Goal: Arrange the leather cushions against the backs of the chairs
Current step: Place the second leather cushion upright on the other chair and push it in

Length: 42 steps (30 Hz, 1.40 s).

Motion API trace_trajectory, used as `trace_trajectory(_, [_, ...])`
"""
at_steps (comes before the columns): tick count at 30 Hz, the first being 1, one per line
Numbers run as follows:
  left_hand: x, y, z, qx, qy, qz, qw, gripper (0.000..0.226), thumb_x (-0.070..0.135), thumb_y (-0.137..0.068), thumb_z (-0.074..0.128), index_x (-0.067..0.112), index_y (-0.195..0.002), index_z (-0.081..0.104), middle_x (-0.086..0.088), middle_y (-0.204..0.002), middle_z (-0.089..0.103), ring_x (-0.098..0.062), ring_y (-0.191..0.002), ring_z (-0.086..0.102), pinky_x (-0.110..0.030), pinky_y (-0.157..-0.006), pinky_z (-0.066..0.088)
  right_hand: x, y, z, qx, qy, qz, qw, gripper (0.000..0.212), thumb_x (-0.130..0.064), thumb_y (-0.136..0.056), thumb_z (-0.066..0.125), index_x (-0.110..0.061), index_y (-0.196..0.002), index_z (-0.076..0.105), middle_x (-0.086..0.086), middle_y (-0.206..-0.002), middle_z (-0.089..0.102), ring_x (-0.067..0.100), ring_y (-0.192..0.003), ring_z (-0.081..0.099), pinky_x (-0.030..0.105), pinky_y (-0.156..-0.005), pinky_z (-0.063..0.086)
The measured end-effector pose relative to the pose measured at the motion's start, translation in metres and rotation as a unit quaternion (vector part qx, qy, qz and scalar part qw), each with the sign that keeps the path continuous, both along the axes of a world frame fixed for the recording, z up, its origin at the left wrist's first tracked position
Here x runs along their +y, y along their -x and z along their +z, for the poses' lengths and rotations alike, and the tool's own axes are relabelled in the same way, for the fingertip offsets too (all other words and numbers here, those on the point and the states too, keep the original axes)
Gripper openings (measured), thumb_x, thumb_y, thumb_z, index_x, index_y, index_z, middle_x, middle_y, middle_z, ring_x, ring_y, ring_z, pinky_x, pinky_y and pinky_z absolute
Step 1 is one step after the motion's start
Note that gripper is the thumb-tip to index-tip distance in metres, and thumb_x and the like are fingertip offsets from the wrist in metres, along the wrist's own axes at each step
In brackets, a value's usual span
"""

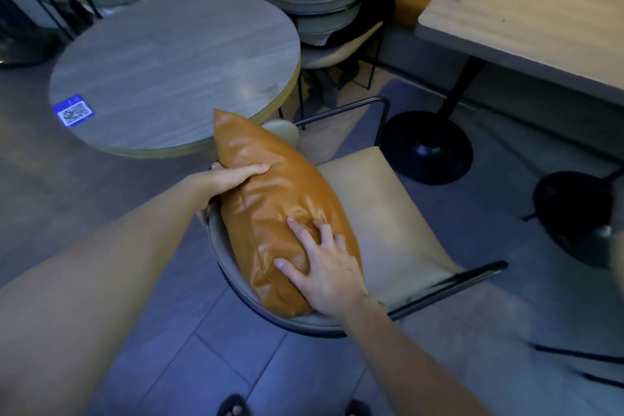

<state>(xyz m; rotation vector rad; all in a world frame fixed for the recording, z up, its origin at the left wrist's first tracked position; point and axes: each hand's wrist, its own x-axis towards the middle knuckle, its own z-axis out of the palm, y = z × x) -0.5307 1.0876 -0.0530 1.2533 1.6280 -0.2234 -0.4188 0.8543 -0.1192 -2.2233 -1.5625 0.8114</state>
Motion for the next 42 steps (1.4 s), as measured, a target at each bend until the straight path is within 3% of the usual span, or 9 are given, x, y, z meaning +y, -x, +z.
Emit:
trace_trajectory(3, [0.006,0.004,0.0,0.001,0.01,-0.025,1.0,0.148,0.084,-0.047,0.081,0.029,-0.162,0.004,-0.014,-0.169,0.016,-0.052,-0.148,0.025,-0.082,-0.104,0.031,-0.002,0.001,0.003,0.007,-0.005,-0.011,1.0,0.078,-0.09,-0.085,0.024,-0.06,-0.155,0.008,0.0,-0.16,0.027,0.035,-0.134,0.039,0.053,-0.103,0.046])
trace_trajectory(12, [0.012,0.008,-0.001,-0.002,0.02,-0.075,0.997,0.146,0.081,-0.049,0.082,0.028,-0.162,0.007,-0.015,-0.167,0.022,-0.051,-0.146,0.029,-0.082,-0.099,0.037,-0.007,0.008,0.007,0.027,0.0,-0.043,0.999,0.078,-0.089,-0.084,0.025,-0.062,-0.155,0.011,-0.002,-0.165,0.023,0.035,-0.138,0.039,0.054,-0.113,0.039])
trace_trajectory(18, [0.016,0.008,-0.001,-0.006,0.032,-0.081,0.996,0.155,0.08,-0.039,0.086,0.028,-0.162,0.008,-0.015,-0.167,0.024,-0.052,-0.145,0.031,-0.083,-0.097,0.037,-0.005,0.006,0.007,0.024,0.007,-0.035,0.999,0.079,-0.089,-0.084,0.025,-0.06,-0.157,0.012,-0.003,-0.165,0.023,0.034,-0.139,0.037,0.054,-0.112,0.041])
trace_trajectory(23, [0.021,0.002,-0.002,0.006,0.066,-0.109,0.992,0.172,0.083,-0.019,0.086,0.03,-0.162,0.007,-0.012,-0.169,0.017,-0.048,-0.15,0.024,-0.083,-0.098,0.037,-0.003,0.004,0.003,0.013,0.0,-0.033,0.999,0.086,-0.095,-0.078,0.013,-0.061,-0.156,0.009,-0.004,-0.163,0.024,0.032,-0.137,0.038,0.055,-0.106,0.047])
trace_trajectory(32, [0.024,0.004,0.001,0.004,0.078,-0.144,0.987,0.164,0.086,-0.025,0.084,0.031,-0.162,0.013,-0.011,-0.169,0.02,-0.048,-0.149,0.026,-0.083,-0.088,0.042,-0.005,0.009,0.003,-0.005,0.014,-0.051,0.999,0.082,-0.092,-0.083,0.018,-0.06,-0.158,0.009,-0.004,-0.165,0.025,0.033,-0.137,0.041,0.053,-0.111,0.042])
trace_trajectory(35, [0.019,0.008,-0.002,-0.015,0.044,-0.123,0.991,0.16,0.085,-0.036,0.082,0.024,-0.163,0.008,-0.014,-0.167,0.024,-0.05,-0.145,0.032,-0.084,-0.095,0.037,-0.009,0.018,0.009,0.008,0.02,-0.102,0.995,0.085,-0.09,-0.083,0.021,-0.057,-0.16,0.01,-0.005,-0.167,0.026,0.03,-0.144,0.04,0.049,-0.117,0.037])
trace_trajectory(39, [0.021,0.018,-0.006,-0.058,0.042,-0.11,0.991,0.149,0.079,-0.054,0.082,0.018,-0.163,0.002,-0.016,-0.165,0.028,-0.049,-0.143,0.036,-0.082,-0.1,0.035,-0.018,0.046,0.01,0.014,0.02,-0.253,0.967,0.075,-0.075,-0.095,0.03,-0.043,-0.162,0.023,-0.007,-0.162,0.041,0.025,-0.141,0.049,0.045,-0.11,0.044])
trace_trajectory(42, [0.024,0.025,-0.005,-0.091,0.046,-0.119,0.988,0.15,0.075,-0.053,0.085,0.017,-0.163,0.003,-0.016,-0.164,0.031,-0.046,-0.142,0.039,-0.077,-0.101,0.04,-0.024,0.082,0.006,-0.156,0.061,-0.343,0.924,0.056,-0.051,-0.11,0.027,-0.019,-0.148,0.052,0.002,-0.143,0.062,0.029,-0.127,0.061,0.041,-0.102,0.042])
